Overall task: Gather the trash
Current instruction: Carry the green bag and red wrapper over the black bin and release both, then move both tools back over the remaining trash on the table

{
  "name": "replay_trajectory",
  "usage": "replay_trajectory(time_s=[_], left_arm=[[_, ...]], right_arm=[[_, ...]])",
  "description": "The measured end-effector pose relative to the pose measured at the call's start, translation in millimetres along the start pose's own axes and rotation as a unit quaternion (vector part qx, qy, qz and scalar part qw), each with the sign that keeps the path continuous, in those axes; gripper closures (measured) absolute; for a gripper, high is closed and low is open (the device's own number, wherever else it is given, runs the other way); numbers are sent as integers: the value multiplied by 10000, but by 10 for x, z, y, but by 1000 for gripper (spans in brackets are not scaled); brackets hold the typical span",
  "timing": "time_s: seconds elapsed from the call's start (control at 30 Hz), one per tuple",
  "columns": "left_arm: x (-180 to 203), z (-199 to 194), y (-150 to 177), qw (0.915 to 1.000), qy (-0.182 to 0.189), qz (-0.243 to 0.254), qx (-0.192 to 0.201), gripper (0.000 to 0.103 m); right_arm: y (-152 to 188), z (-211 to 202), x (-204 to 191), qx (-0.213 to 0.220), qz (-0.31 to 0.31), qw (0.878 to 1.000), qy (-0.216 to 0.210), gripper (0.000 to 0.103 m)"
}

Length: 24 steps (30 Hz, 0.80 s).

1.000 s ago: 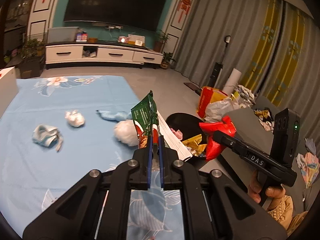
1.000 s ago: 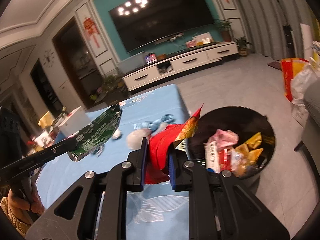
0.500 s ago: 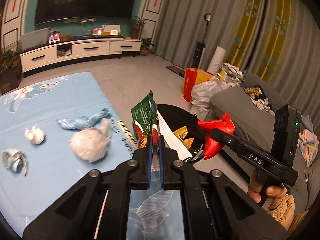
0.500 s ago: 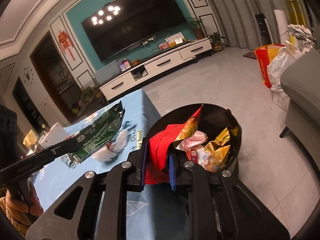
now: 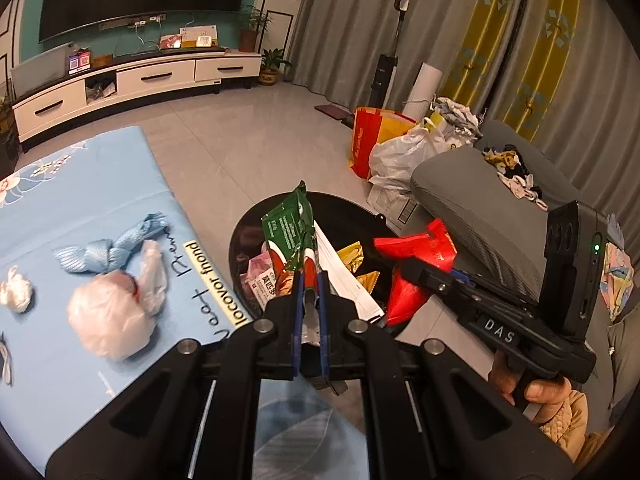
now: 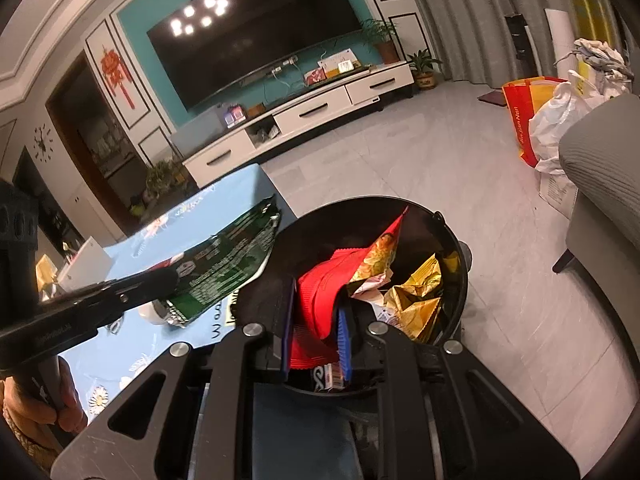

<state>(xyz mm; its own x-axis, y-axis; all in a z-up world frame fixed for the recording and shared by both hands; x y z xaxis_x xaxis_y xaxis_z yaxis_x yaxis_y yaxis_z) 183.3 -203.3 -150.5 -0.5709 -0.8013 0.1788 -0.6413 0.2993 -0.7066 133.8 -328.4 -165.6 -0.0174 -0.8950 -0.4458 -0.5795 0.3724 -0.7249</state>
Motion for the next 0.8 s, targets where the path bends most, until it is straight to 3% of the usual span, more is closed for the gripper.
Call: replay_trajectory(time_s=[0.47, 0.53, 0.6, 0.63, 0.67, 0.8], left_arm=[[115, 634, -34, 9988, -22, 237, -426, 89], [150, 663, -38, 9985, -17, 339, -419, 79], [151, 660, -40, 9986, -50, 366, -391, 56], [148, 649, -34, 9987, -57, 348, -377, 49], [131, 634, -31, 9988, -75, 328, -359, 41], [33, 501, -15, 9993, -145, 197, -295, 32]], right_arm=[[93, 432, 238, -467, 98, 9988, 145, 81], [106, 468, 256, -540, 147, 9984, 129, 71], [110, 482, 266, -573, 185, 9981, 158, 52], [112, 481, 280, -582, 222, 9978, 227, 39], [114, 472, 292, -581, 244, 9977, 263, 36], [91, 384, 283, -523, 281, 9974, 397, 36]])
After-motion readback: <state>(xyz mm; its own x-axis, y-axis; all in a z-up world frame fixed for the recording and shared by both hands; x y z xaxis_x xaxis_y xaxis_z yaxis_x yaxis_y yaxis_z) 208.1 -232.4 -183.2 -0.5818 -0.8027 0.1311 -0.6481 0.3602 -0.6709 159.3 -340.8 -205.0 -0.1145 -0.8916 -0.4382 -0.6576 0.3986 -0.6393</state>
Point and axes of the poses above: each gripper's, at about its wrist camera, not at the fingertips, and z roughly the way its jaws point, x to its right, y to its underside, the point moved 8 cm from there along z, roughly the way its jaws point, and after that the axes turned 4 degrees about -y, right-handed, at the moved point
